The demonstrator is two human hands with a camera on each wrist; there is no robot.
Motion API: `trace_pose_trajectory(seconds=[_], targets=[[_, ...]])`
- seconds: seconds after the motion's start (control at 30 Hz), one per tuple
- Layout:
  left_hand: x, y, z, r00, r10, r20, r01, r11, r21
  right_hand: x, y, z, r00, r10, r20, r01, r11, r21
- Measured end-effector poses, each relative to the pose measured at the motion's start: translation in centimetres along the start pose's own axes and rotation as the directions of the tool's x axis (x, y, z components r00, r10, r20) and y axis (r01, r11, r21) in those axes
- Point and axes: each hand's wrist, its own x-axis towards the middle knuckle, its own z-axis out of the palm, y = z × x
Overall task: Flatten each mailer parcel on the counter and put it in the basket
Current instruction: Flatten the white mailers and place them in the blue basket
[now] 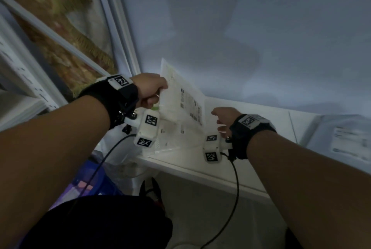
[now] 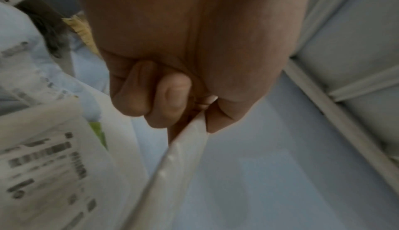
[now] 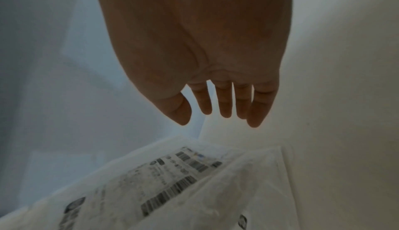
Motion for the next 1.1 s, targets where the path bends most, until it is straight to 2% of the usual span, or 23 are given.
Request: trace_pose_trajectory(seconds=[0.13, 0.27, 0.5, 0.6, 0.73, 0.9, 1.1], targets=[[-1.9, 3.7, 1.3, 0.997, 0.06, 0.052, -0.059, 0.998, -0.018, -1.7, -0.2, -3.1, 0.996, -0.06, -0.07, 0.063, 0.997, 0.038], [-2.8, 5.3, 2.8, 0.997, 0.062, 0.039, -0.061, 0.998, -0.029, -3.9, -0.2, -6.3, 0.987, -0.12, -0.104, 0.131, 0.986, 0.106], [-2.2, 3.3, 7.2, 1.0, -0.01, -0.009, 0.011, 0.996, 0.085, -5.3, 2.0, -12.7, 0.973, -0.134, -0.189, 0.152, 0.985, 0.082], [-0.7, 1.0, 9.7, 0.997, -0.073, 0.028, 0.067, 0.984, 0.165, -5.4, 3.6, -14.0, 0.977, -0.1, -0.186, 0.112, 0.992, 0.056], [1.6, -2.7, 13.2, 0.987, -0.122, 0.106, 0.094, 0.967, 0.235, -3.4, 6.5, -15.2, 0.985, -0.069, -0.157, 0.041, 0.983, -0.18], [4.2, -5.5, 17.4, 0.982, -0.116, 0.151, 0.049, 0.919, 0.392, -1.4, 9.0, -15.7, 0.984, 0.001, -0.18, -0.059, 0.947, -0.317], [5.6, -6.8, 20.0, 0.975, -0.086, 0.203, -0.06, 0.78, 0.622, -1.4, 10.9, -16.0, 0.978, 0.075, -0.197, -0.149, 0.909, -0.39]])
